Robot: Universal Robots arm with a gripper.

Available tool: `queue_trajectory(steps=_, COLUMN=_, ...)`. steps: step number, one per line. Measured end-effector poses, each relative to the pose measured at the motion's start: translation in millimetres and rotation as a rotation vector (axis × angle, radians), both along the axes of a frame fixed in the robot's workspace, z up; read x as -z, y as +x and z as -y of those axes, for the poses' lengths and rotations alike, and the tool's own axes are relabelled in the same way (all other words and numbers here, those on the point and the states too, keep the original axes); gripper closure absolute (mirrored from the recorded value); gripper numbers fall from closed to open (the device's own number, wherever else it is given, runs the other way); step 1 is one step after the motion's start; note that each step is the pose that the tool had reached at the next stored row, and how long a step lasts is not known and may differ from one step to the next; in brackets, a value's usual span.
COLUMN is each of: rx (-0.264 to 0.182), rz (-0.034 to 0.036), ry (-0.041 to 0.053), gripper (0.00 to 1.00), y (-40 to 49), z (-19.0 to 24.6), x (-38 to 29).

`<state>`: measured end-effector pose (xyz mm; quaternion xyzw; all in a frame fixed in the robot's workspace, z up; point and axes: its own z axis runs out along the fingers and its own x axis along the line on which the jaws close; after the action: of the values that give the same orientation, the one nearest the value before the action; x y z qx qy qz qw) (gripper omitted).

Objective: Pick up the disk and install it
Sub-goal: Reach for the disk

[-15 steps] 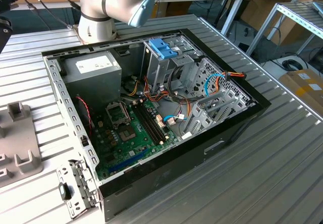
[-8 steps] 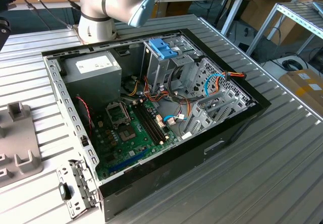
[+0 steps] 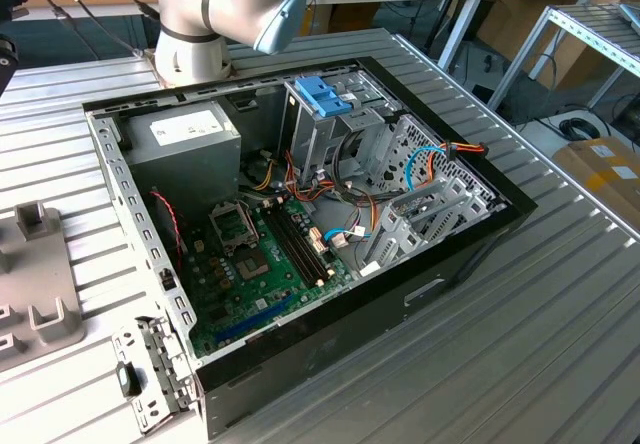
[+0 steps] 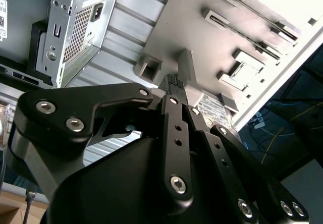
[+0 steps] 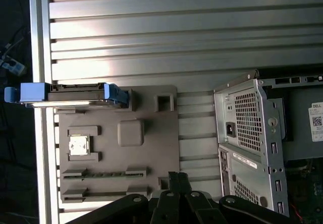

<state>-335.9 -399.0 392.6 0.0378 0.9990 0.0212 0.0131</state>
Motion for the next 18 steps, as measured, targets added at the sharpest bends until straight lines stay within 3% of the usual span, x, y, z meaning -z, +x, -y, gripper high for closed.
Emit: queue_trajectory(steps=18, rx=0.000, rz=0.0000, ry=0.0000, gripper=0.90, y=-5.5, z=0.0, x=0.1)
